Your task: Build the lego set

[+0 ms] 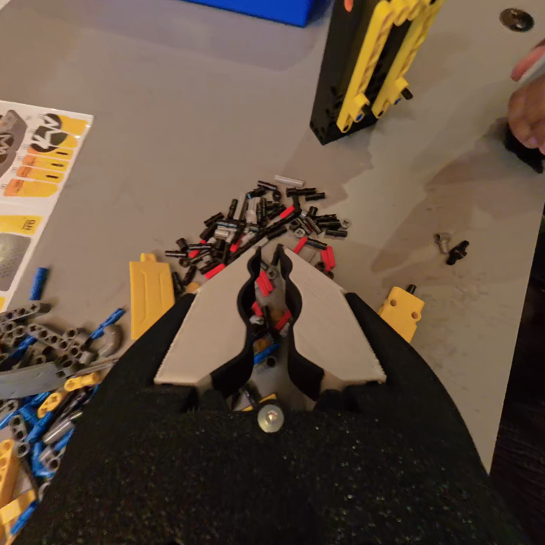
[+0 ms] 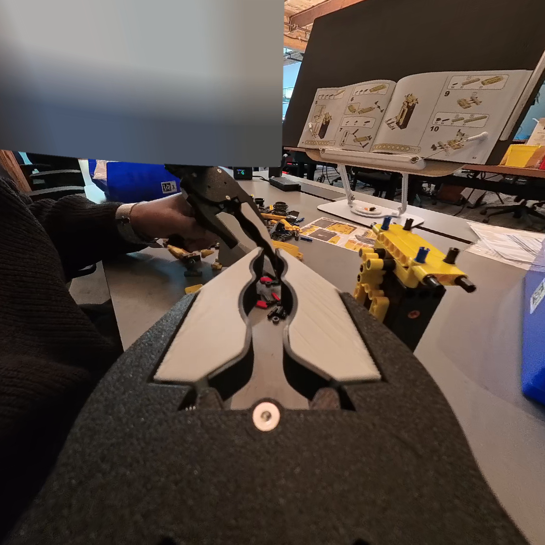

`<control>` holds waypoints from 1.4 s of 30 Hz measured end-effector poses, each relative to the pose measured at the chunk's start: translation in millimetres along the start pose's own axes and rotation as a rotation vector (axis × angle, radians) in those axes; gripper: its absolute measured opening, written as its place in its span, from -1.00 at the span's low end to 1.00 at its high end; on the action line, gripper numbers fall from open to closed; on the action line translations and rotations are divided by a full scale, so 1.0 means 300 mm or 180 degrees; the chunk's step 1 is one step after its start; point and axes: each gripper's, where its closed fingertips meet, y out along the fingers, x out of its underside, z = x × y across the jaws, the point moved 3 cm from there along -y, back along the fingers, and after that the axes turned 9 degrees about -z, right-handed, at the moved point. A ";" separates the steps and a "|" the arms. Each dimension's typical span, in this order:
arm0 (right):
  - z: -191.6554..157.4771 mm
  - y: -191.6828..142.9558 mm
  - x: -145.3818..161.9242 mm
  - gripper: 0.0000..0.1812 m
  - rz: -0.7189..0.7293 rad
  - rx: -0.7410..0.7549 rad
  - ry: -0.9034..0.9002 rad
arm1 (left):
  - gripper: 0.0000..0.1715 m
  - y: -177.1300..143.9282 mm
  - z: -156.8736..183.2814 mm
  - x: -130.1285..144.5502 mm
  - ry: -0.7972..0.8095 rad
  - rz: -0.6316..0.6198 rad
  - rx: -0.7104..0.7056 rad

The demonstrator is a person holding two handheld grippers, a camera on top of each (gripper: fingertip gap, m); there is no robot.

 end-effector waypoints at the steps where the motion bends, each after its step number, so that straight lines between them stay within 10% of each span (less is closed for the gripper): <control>1: 0.001 -0.004 -0.003 -0.92 0.0029 -0.0005 0.0015 | -0.81 -0.013 -0.019 -0.004 -0.0019 0.0037 -0.0046; 15: 0.002 0.005 0.004 -0.92 -0.0046 -0.0002 0.0026 | -0.78 -0.414 -0.615 0.196 -0.1215 0.0348 -0.1072; 42: 0.002 0.026 0.020 -0.92 -0.0215 0.0043 -0.0028 | -0.95 -0.183 -0.553 0.267 -0.0965 -0.0215 -0.0716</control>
